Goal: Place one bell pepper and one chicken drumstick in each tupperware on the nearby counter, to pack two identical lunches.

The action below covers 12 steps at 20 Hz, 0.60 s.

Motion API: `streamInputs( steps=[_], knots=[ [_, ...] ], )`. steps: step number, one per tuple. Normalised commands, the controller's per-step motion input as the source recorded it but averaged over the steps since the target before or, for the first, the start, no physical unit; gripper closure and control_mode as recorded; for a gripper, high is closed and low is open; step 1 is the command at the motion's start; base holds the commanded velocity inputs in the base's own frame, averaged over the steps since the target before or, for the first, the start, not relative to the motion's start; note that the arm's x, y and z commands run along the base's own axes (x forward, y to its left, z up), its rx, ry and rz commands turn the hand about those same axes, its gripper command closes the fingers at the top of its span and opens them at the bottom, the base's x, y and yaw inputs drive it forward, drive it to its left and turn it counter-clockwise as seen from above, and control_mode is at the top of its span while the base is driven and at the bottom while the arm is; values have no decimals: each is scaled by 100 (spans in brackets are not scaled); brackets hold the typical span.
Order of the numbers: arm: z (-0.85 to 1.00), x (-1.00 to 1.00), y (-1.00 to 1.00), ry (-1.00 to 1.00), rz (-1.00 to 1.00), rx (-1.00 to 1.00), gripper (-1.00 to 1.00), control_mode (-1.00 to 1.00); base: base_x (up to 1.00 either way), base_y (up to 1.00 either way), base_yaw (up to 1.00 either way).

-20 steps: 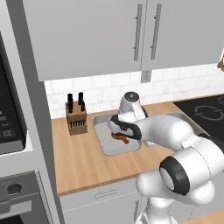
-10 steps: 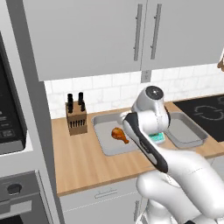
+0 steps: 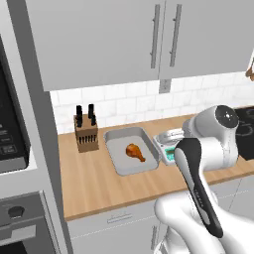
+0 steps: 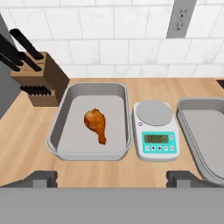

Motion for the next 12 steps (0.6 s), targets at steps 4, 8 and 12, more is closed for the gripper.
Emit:
streamInputs(
  steps=[4, 8, 12],
  knots=[
    [0, 0, 0, 0, 0, 0, -100, 100, -100, -18, 14],
    [0, 0, 0, 0, 0, 0, -100, 100, -100, 0, 30],
    [0, 0, 0, 0, 0, 0, -100, 100, -100, 0, 62]
  ],
)
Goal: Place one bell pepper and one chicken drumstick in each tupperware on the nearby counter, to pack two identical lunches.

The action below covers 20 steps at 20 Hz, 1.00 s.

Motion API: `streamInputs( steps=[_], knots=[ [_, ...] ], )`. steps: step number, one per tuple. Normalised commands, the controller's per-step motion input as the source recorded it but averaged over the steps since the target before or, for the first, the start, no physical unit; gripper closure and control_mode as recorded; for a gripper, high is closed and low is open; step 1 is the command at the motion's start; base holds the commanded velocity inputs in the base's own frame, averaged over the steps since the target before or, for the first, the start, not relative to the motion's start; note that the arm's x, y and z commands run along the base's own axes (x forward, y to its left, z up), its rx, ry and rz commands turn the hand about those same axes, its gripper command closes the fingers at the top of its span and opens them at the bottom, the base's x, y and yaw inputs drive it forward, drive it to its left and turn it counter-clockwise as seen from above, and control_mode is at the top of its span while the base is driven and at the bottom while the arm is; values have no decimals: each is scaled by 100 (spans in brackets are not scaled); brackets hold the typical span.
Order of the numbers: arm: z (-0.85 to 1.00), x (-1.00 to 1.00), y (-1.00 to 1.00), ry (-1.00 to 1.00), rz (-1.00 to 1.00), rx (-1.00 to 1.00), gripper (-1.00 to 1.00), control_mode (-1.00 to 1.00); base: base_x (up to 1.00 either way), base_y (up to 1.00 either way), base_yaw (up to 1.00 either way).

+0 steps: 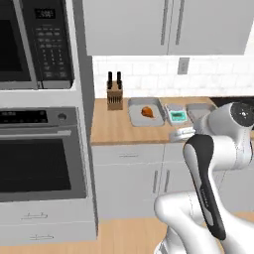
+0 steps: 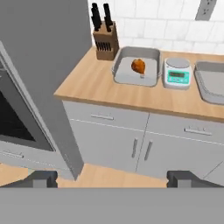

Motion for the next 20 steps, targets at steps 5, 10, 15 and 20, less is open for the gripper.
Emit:
streamInputs(
  steps=[5, 10, 15, 20],
  knots=[
    [0, 0, 0, 0, 0, 0, -100, 100, -53, 11, 87],
    [0, 0, 0, 0, 0, 0, -100, 100, -30, 69, 85],
    [0, 0, 0, 0, 0, 0, -100, 100, -6, 100, 53],
    [0, 0, 0, 0, 0, 0, -100, 100, 36, 100, 18]
  ],
)
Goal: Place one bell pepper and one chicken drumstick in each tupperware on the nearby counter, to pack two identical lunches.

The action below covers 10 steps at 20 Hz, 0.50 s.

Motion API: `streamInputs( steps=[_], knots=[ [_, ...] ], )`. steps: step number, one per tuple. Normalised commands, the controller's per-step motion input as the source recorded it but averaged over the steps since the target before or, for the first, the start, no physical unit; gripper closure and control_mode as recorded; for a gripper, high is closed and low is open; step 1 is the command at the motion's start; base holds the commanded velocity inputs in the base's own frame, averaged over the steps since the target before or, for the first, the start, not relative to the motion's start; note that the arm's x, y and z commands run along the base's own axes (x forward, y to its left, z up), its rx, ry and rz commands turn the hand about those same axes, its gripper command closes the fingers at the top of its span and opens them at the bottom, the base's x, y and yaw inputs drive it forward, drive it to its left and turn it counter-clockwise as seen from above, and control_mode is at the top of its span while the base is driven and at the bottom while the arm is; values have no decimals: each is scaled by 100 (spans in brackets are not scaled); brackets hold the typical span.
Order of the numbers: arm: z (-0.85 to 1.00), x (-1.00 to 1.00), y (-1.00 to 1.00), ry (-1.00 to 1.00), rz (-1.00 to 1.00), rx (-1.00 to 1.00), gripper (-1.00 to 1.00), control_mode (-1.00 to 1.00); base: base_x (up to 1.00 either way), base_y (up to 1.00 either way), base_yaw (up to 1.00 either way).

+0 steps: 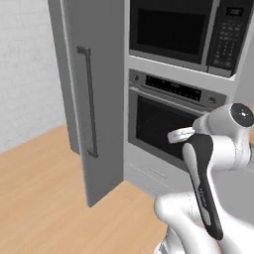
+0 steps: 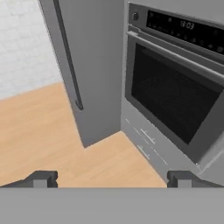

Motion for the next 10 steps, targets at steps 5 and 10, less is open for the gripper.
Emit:
streamInputs(
  steps=[5, 10],
  knots=[
    [0, 0, 0, 0, 0, 0, -100, 100, 50, 100, 16],
    [0, 0, 0, 0, 0, 0, -100, 100, 21, 97, 50]
  ],
)
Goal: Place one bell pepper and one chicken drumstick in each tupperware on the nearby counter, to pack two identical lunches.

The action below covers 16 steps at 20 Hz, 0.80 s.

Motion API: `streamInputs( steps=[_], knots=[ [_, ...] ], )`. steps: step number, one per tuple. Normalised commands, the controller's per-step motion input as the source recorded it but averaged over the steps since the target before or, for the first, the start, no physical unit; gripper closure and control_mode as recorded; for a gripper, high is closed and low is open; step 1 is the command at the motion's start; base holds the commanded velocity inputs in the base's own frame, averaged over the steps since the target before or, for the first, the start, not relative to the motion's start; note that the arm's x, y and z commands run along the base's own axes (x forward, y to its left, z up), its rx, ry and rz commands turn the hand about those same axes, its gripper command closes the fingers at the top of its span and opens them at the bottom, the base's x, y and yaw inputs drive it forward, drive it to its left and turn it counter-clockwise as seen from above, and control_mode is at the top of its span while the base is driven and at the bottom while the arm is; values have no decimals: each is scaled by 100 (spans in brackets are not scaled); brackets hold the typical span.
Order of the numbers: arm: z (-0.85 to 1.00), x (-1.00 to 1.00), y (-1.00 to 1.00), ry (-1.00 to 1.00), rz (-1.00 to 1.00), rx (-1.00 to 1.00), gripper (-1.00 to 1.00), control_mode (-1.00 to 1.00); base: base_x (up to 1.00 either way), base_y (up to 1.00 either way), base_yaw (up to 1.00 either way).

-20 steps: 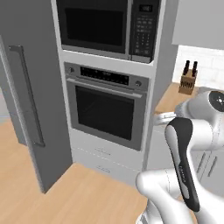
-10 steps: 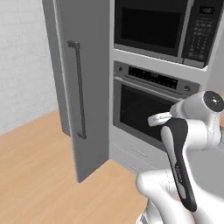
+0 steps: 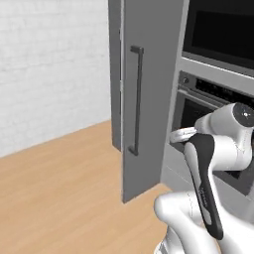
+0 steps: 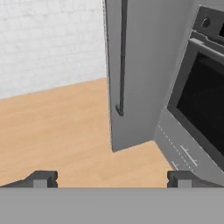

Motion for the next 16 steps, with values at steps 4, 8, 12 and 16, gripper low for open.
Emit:
streamInputs(
  steps=[4, 8, 12, 16],
  knots=[
    [0, 0, 0, 0, 0, 0, -100, 100, 0, 73, 77],
    [0, 0, 0, 0, 0, 0, -100, 100, 92, 79, 34],
    [0, 0, 0, 0, 0, 0, -100, 100, 100, 34, -6],
    [0, 0, 0, 0, 0, 0, -100, 100, 100, 21, -16]
  ],
)
